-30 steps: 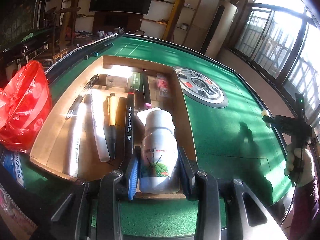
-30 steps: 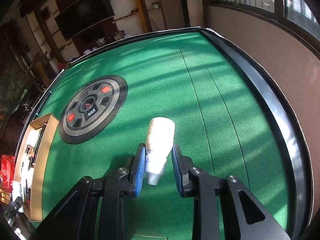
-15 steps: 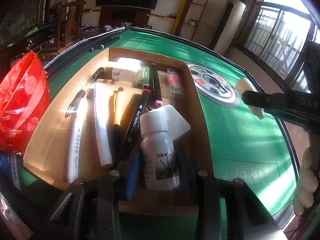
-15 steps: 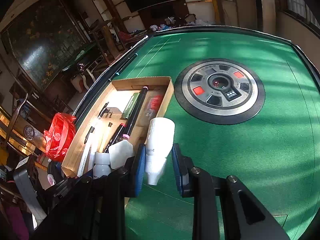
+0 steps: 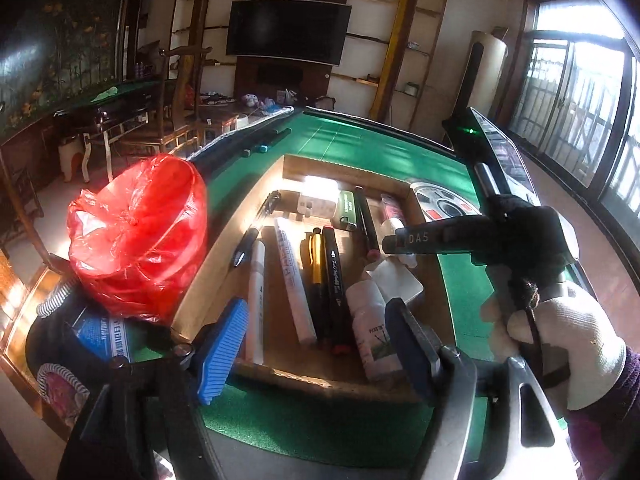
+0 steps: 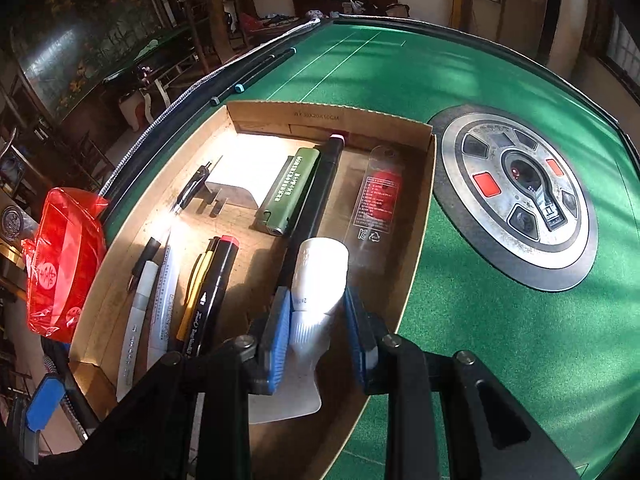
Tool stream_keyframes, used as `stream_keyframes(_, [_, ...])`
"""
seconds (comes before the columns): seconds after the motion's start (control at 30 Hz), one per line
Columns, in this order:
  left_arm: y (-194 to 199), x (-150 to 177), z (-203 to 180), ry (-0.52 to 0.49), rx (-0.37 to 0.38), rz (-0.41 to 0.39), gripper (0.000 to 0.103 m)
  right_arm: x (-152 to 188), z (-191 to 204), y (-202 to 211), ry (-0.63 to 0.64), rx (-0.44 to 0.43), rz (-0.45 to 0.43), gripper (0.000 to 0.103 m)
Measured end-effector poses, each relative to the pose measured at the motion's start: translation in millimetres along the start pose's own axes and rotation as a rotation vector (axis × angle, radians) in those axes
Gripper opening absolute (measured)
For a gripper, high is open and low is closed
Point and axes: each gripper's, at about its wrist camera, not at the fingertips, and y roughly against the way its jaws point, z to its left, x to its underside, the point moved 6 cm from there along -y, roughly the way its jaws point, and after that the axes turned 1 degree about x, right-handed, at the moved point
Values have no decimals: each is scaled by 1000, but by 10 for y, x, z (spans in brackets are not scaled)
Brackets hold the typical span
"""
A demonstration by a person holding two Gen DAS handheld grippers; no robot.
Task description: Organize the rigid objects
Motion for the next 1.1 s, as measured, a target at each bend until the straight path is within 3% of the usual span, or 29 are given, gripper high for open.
stream_keyframes(0.07, [10,-14,25,-6,-22,-9,76,7,-7,-39,-2,5,1,35])
stream_keyframes(0.2, [27,-46,81,-12,-69,-28,82,21,2,7,-27,-47,-18,41])
stream_keyframes(0.4, [74,-80,72,-29,-94,-51,84,84,-13,330,4,-51,-124,55])
stream_keyframes(0.97, [218,-58,-290,-100,-129,-96,87,654,-680,1038,-134,-26,-331,74])
stream_keyframes(1.1, [345,-64,-355,-106,-140,-150,87,801,-819,1121,-174,-24,-368,75])
